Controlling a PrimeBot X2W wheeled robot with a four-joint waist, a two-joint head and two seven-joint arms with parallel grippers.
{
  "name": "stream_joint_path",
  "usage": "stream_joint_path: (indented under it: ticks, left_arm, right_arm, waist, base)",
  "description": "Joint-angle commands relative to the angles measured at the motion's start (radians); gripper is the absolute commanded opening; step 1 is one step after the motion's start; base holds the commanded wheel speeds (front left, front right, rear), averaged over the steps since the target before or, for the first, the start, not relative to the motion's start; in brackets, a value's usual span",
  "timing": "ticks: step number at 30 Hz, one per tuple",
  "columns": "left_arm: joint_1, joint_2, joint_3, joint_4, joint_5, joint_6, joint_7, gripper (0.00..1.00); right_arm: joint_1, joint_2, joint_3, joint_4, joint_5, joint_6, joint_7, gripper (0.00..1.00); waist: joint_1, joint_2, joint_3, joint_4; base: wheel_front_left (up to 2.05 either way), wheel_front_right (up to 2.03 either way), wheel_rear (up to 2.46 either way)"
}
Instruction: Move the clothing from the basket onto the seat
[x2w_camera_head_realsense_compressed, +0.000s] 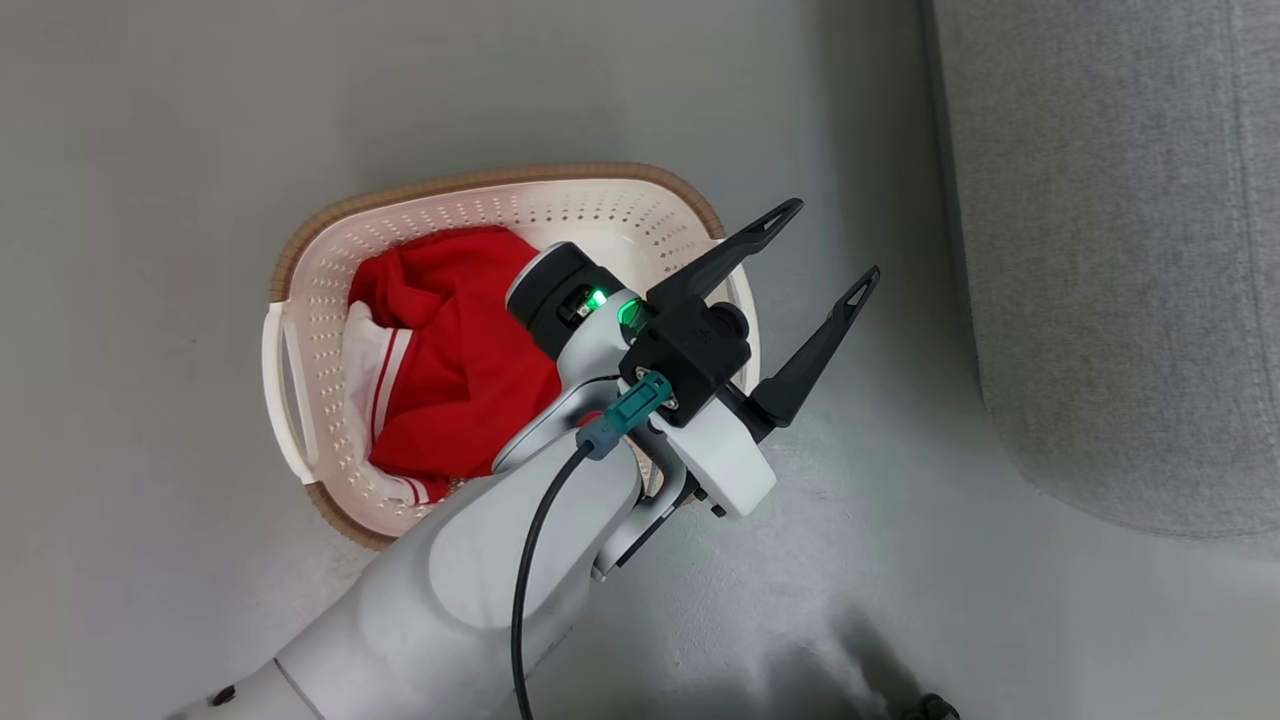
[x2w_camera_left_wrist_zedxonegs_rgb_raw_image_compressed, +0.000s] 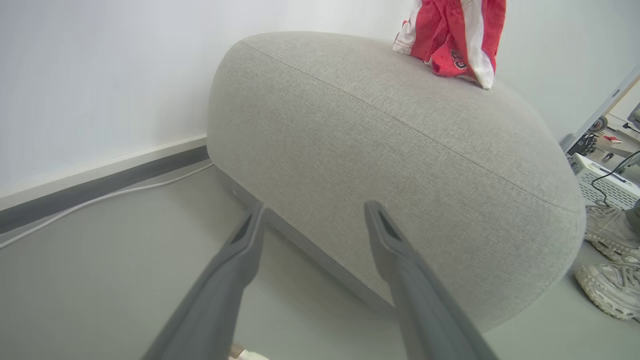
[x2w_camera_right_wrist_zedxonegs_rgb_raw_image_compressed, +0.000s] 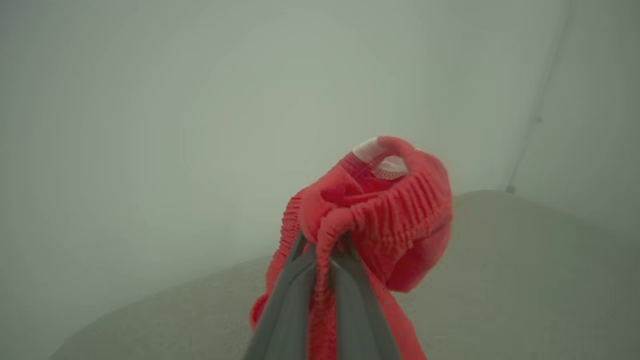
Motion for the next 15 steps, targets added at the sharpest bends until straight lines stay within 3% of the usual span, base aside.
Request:
stream_joint_path:
  ticks: [1, 10, 11, 12, 13, 15]
  left_arm:
    - [-0.003, -0.005, 0.017, -0.032, -0.003, 0.007, -0.005, 1.0]
    - [0.02, -0.005, 0.021, -0.036, -0.017, 0.0, -0.005, 1.0]
    - [0.023, -0.005, 0.023, -0.036, -0.019, -0.001, -0.005, 1.0]
    - [0.025, -0.005, 0.025, -0.036, -0.021, -0.003, -0.005, 1.0]
    - [0.028, -0.005, 0.027, -0.036, -0.023, -0.004, -0.005, 1.0]
    - [0.034, -0.005, 0.034, -0.036, -0.024, -0.007, -0.005, 1.0]
  right_arm:
    - [0.039, -0.028, 0.011, -0.013, 0.017, 0.003, -0.006, 0.0]
    - [0.162, 0.031, 0.186, 0.053, 0.183, 0.003, -0.006, 0.02]
    - [0.177, 0.032, 0.195, 0.057, 0.203, 0.003, -0.006, 0.33]
    - [0.193, 0.03, 0.211, 0.056, 0.214, 0.003, -0.006, 0.76]
    - [0.21, 0.031, 0.224, 0.055, 0.225, 0.003, -0.006, 1.0]
    - [0.242, 0.032, 0.239, 0.048, 0.243, 0.003, -0.006, 1.0]
  waist:
    - [0.0, 0.0, 0.004, 0.009]
    - [0.0, 0.0, -0.039, 0.008]
    - [0.0, 0.0, -0.047, 0.007]
    - [0.0, 0.0, -0.056, 0.006]
    - [0.0, 0.0, -0.065, 0.005]
    - [0.0, 0.0, -0.085, 0.003]
  base:
    - [0.0, 0.0, 0.0]
    - [0.0, 0.0, 0.0]
    - [0.0, 0.0, 0.0]
    - [0.0, 0.0, 0.0]
    - [0.0, 0.0, 0.0]
    - [0.0, 0.0, 0.0]
